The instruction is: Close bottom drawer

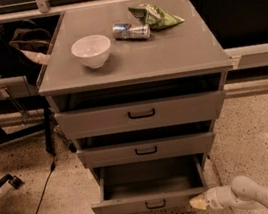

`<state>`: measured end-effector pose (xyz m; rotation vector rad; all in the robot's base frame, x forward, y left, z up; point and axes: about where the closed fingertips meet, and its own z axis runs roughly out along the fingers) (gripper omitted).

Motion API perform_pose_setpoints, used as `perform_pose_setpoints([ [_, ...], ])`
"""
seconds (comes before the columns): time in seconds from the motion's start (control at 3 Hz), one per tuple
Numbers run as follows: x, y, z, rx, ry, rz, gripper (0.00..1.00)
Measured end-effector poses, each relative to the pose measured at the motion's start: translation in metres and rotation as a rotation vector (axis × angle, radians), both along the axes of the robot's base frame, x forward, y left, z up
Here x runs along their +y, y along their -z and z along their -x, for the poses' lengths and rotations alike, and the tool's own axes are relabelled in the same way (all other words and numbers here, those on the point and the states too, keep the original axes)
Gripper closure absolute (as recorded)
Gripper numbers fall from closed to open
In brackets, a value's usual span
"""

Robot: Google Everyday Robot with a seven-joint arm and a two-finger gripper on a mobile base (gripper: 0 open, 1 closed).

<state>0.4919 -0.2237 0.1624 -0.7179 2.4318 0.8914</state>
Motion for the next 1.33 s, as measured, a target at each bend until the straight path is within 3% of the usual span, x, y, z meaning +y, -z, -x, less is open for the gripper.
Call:
perform_pose_setpoints([
  [0.33,0.007,-0.008,-0.020,-0.028,-0.061,-0.004,1.00],
  [1.0,0.029,0.014,-0.041,-0.001,-0.099,-0.022,1.00],
  [1.33,0.032,0.013,-0.082,-0.039,-0.078,-0.009,1.00],
])
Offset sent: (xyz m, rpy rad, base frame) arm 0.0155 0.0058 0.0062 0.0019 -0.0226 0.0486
